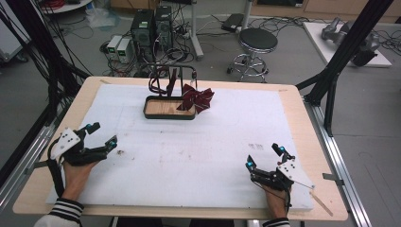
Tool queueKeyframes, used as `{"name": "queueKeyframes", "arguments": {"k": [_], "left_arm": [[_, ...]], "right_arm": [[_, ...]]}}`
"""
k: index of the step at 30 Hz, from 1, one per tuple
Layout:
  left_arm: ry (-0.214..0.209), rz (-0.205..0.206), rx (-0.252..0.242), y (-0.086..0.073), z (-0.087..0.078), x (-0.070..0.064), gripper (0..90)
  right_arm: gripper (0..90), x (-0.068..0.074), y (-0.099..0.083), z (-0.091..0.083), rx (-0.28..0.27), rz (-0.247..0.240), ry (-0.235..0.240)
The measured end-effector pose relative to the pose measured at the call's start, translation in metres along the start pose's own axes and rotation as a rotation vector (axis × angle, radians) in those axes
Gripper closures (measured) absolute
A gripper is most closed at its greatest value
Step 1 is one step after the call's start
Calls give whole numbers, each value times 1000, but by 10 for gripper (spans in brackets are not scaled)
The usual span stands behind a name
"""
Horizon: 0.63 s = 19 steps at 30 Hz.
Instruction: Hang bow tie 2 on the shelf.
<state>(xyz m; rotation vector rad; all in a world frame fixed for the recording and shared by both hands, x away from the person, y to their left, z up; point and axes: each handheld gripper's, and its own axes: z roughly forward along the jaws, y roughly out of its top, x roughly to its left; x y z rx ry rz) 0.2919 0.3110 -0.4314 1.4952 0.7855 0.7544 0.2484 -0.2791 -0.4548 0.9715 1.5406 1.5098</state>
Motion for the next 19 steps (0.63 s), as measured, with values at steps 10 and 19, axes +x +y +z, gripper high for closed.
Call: {"name": "queueKeyframes", "arguments": {"k": [10, 19], "left_arm": [[12, 22, -56, -19, -7, -15, 160], [21, 0, -54, -23, -7, -15, 152]], "right_arm": [[12, 0, 0, 0, -5, -11, -2], [12, 0, 0, -1, -5, 3, -3]]}}
